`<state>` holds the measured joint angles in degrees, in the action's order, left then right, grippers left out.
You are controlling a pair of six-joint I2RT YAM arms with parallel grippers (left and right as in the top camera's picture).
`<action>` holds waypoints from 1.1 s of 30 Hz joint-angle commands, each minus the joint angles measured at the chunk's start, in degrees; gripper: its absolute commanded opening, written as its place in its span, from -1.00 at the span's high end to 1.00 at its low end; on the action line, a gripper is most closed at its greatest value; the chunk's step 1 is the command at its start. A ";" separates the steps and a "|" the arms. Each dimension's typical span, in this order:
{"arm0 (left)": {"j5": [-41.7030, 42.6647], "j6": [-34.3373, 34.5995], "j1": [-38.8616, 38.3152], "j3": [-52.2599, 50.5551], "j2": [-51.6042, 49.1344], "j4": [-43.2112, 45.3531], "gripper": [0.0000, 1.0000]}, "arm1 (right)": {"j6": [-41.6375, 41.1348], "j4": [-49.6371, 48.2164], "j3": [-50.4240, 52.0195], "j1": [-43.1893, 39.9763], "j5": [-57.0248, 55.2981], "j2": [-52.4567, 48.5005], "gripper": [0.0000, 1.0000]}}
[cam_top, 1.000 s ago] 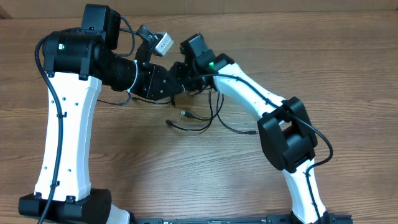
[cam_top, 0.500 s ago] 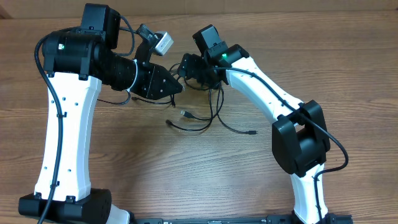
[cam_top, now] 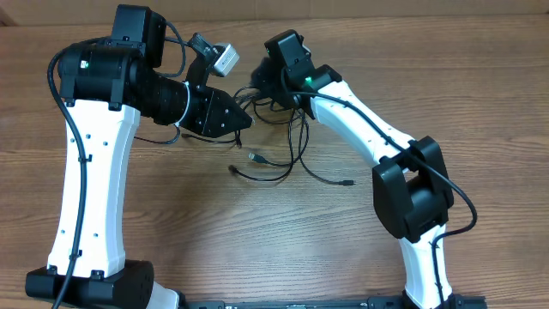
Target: Untangle cables
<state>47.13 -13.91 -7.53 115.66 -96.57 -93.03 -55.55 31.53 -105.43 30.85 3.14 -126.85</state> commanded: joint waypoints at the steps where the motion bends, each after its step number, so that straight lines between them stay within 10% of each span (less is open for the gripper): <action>1: 0.70 -1.11 -0.39 1.40 1.46 0.26 0.65 | -0.17 -0.15 0.48 0.20 1.81 -3.10 0.25; 3: 0.74 -1.11 -0.39 1.40 1.46 0.28 0.65 | -0.20 -0.07 0.48 0.20 2.60 -3.52 -0.22; 8: 0.90 -1.09 -0.39 1.40 1.46 0.26 0.65 | -0.20 0.20 0.48 0.20 2.54 -3.69 0.92; 19: 0.24 -1.14 -0.37 1.40 1.46 0.13 0.65 | 18.40 -1.99 -2.25 -0.66 12.07 -1.18 0.92; 33: 0.22 -1.11 -0.37 1.40 1.44 1.84 0.62 | 48.52 25.90 -5.33 -2.47 12.00 18.86 0.92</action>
<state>47.09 -13.93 -7.53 115.68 -96.57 -91.48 -16.40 55.40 -108.44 28.47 14.63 -113.95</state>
